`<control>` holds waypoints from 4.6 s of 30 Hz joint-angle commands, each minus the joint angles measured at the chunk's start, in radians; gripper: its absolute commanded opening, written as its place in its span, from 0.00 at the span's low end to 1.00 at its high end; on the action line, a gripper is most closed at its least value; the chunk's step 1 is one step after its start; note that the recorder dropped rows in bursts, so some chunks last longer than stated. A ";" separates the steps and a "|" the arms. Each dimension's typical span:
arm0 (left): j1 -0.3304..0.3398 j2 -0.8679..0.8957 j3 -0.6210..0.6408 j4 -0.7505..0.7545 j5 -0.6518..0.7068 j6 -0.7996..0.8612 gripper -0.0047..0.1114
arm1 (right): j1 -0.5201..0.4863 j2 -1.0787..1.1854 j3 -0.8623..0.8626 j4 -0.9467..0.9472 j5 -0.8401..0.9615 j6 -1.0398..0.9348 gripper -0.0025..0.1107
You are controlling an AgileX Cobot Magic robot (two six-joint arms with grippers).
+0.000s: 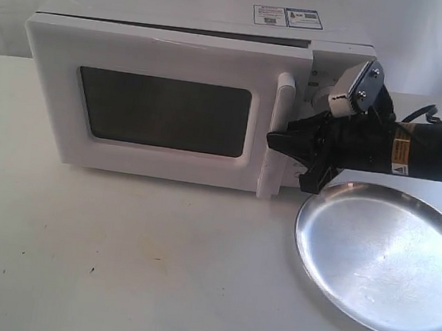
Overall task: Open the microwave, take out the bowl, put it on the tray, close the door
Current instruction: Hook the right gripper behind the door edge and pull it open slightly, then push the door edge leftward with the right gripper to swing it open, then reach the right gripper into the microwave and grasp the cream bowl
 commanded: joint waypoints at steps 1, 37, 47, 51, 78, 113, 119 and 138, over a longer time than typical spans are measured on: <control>-0.004 -0.002 -0.002 -0.007 0.000 -0.003 0.04 | 0.100 -0.013 -0.040 -0.057 -0.247 -0.074 0.02; -0.004 -0.002 -0.002 -0.007 0.000 -0.003 0.04 | 0.036 -0.446 0.200 -0.327 0.443 0.663 0.30; -0.004 -0.002 -0.002 -0.007 0.000 -0.003 0.04 | 0.038 -0.461 0.128 -0.327 0.823 0.630 0.02; -0.004 -0.002 -0.002 -0.007 0.000 -0.003 0.04 | 0.038 -0.450 0.067 -0.327 0.783 0.608 0.02; -0.004 -0.002 -0.002 -0.007 0.000 -0.003 0.04 | 0.073 -0.302 -0.070 -0.327 -0.262 0.293 0.02; -0.004 -0.002 -0.002 -0.003 0.000 -0.003 0.04 | 0.073 -0.505 -0.109 -0.327 -0.005 0.437 0.02; -0.004 -0.002 -0.002 -0.003 0.000 -0.003 0.04 | 0.090 -0.225 -0.109 -0.261 -0.118 0.513 0.02; -0.004 -0.002 -0.002 -0.003 0.000 -0.003 0.04 | 0.458 -0.042 -0.137 0.171 0.579 0.116 0.02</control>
